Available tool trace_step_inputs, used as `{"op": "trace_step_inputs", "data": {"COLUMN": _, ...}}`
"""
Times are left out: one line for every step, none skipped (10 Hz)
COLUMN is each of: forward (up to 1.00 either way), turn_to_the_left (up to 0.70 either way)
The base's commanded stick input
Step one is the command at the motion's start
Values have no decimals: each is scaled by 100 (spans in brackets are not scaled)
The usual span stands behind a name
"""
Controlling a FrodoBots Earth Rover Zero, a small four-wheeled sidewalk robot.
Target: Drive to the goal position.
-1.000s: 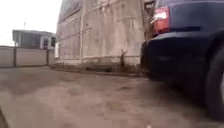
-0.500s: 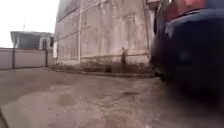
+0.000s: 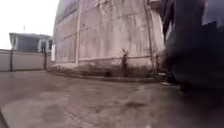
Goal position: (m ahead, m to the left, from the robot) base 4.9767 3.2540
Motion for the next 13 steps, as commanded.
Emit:
{"op": "trace_step_inputs", "data": {"forward": 85, "turn_to_the_left": 34}}
{"op": "trace_step_inputs", "data": {"forward": 85, "turn_to_the_left": 34}}
{"op": "trace_step_inputs", "data": {"forward": 85, "turn_to_the_left": 34}}
{"op": "trace_step_inputs", "data": {"forward": 85, "turn_to_the_left": 34}}
{"op": "trace_step_inputs", "data": {"forward": 85, "turn_to_the_left": 34}}
{"op": "trace_step_inputs", "data": {"forward": 85, "turn_to_the_left": 34}}
{"op": "trace_step_inputs", "data": {"forward": 85, "turn_to_the_left": 34}}
{"op": "trace_step_inputs", "data": {"forward": 85, "turn_to_the_left": 34}}
{"op": "trace_step_inputs", "data": {"forward": 85, "turn_to_the_left": 34}}
{"op": "trace_step_inputs", "data": {"forward": 85, "turn_to_the_left": 34}}
{"op": "trace_step_inputs", "data": {"forward": 85, "turn_to_the_left": 34}}
{"op": "trace_step_inputs", "data": {"forward": 85, "turn_to_the_left": 34}}
{"op": "trace_step_inputs", "data": {"forward": 85, "turn_to_the_left": 34}}
